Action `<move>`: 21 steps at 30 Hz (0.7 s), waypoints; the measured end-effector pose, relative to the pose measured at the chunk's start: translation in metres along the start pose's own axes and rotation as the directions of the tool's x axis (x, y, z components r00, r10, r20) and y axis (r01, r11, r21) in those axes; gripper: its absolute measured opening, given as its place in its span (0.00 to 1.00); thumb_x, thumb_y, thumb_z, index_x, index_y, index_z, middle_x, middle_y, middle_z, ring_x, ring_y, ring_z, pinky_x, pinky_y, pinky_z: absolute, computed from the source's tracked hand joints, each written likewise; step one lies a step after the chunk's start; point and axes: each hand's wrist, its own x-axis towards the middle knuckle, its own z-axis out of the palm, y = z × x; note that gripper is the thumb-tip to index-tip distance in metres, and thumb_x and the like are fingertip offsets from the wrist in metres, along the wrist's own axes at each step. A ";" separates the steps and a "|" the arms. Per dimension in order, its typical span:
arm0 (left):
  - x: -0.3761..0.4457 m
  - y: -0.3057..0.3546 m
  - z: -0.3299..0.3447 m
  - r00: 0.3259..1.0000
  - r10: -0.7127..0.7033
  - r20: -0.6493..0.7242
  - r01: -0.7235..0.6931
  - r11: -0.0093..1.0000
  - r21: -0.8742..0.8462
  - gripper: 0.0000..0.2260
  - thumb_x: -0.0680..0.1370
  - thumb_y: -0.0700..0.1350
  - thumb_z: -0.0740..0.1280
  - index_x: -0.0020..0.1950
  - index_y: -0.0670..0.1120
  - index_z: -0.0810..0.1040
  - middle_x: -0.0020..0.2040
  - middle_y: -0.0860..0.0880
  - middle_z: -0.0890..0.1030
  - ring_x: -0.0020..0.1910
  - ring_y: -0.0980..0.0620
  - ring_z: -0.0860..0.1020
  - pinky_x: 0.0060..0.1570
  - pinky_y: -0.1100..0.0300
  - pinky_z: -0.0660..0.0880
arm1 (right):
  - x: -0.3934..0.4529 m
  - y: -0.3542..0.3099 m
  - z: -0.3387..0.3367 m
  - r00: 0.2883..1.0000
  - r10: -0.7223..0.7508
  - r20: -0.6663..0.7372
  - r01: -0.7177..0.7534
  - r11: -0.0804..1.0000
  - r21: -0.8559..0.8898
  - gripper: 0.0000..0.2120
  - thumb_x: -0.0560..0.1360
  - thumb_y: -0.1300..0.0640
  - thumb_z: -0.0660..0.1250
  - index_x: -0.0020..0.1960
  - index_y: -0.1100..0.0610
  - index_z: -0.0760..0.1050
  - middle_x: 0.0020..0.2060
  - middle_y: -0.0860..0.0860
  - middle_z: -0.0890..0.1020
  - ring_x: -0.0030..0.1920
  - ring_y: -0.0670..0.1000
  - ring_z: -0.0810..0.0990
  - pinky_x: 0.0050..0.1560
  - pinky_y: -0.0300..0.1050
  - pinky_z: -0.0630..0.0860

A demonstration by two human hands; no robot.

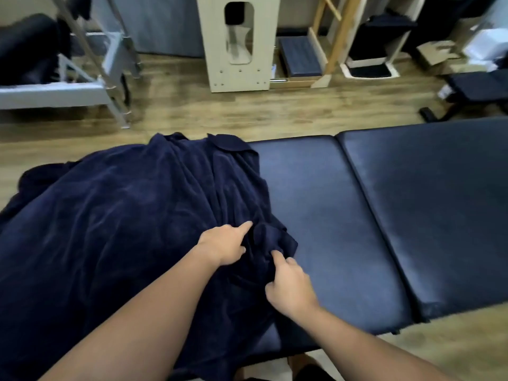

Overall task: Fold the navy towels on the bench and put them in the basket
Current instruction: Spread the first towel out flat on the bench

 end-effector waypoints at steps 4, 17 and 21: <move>0.014 0.007 -0.011 0.992 0.101 -0.071 -0.093 0.990 0.106 0.10 0.84 0.49 0.62 0.63 0.49 0.72 0.52 0.47 0.80 0.48 0.44 0.80 0.44 0.50 0.77 | -0.003 0.024 -0.020 0.980 0.149 -0.130 -0.151 0.989 -0.004 0.34 0.72 0.58 0.62 0.77 0.46 0.61 0.56 0.53 0.69 0.54 0.64 0.78 0.56 0.53 0.75; 0.049 0.051 -0.054 0.936 0.333 -0.112 -0.318 0.939 0.131 0.22 0.83 0.59 0.57 0.49 0.44 0.82 0.64 0.48 0.76 0.61 0.45 0.74 0.58 0.48 0.73 | 0.006 0.066 -0.066 0.822 0.357 -0.443 -0.339 0.933 0.122 0.18 0.79 0.52 0.65 0.67 0.54 0.70 0.59 0.56 0.76 0.57 0.63 0.78 0.53 0.53 0.74; 0.070 0.066 -0.054 0.973 0.229 -0.009 -0.225 0.961 0.163 0.20 0.81 0.61 0.60 0.67 0.51 0.68 0.62 0.46 0.76 0.60 0.41 0.76 0.56 0.44 0.73 | -0.003 0.066 -0.028 0.862 0.467 -0.196 -0.432 0.880 0.195 0.20 0.78 0.42 0.65 0.64 0.53 0.69 0.58 0.56 0.75 0.56 0.63 0.79 0.54 0.53 0.77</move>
